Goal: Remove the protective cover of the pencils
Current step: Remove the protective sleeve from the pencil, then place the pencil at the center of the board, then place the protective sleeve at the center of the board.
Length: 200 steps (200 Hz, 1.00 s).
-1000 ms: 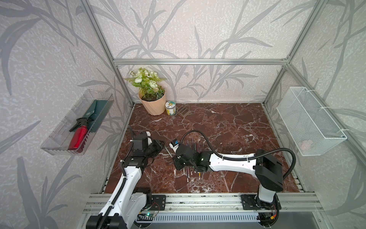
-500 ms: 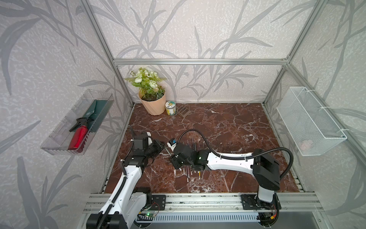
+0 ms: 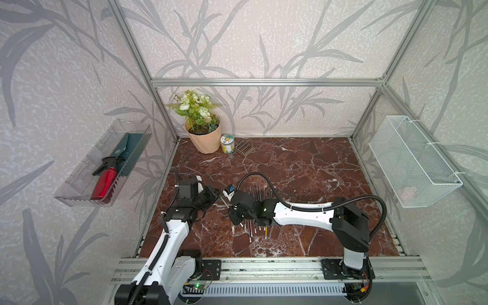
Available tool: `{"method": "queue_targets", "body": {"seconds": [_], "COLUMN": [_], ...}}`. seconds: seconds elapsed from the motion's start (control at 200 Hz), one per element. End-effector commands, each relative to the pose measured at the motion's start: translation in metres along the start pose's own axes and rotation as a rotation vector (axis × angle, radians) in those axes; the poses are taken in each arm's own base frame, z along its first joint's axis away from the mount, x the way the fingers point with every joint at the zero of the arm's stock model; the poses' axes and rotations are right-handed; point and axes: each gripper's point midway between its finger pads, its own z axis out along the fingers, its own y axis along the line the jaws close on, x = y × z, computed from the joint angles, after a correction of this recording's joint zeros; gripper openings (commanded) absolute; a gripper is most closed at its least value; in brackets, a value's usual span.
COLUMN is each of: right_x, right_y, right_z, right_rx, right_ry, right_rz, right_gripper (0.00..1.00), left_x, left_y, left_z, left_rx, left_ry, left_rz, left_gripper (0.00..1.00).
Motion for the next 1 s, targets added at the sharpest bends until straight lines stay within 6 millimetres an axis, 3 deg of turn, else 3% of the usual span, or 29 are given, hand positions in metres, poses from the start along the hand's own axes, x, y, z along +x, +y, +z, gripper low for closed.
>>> {"method": "queue_targets", "body": {"seconds": [0.0,0.27,0.33,0.345,0.43,0.64,0.775,0.995], "right_x": [0.002,0.022,0.032,0.027,0.034,0.037,0.045,0.055], "right_y": [0.004,0.005,0.0,0.002,-0.001,-0.024,-0.038,-0.024], "right_z": [-0.018,-0.039,-0.037,-0.045,-0.047,-0.046,-0.027,0.009], "right_rx": [-0.018,-0.013,0.005,-0.003,-0.004,0.147,0.271,0.291], "right_ry": [-0.009,-0.021,-0.006,-0.024,-0.022,0.018,0.071,0.185], "right_rz": [-0.02,-0.025,-0.012,-0.003,0.029,0.137,0.229,0.264], "right_gripper": [0.0,0.0,0.0,0.0,0.0,0.0,0.0,0.0], "left_x": [-0.021,-0.039,-0.043,-0.045,-0.051,-0.057,-0.055,-0.051], "left_y": [-0.018,-0.012,-0.007,-0.005,0.007,0.021,0.022,0.019], "left_z": [-0.005,0.008,0.012,0.013,0.018,0.036,0.051,0.074], "left_rx": [0.016,-0.055,-0.091,-0.101,-0.182,-0.264,-0.288,-0.337], "left_ry": [-0.058,-0.084,-0.09,-0.091,-0.096,-0.072,-0.012,0.036], "left_rz": [0.052,0.059,0.06,0.06,0.05,0.033,0.046,0.102], "left_gripper": [0.04,0.02,0.02,0.02,0.0,0.0,0.0,0.0]}}
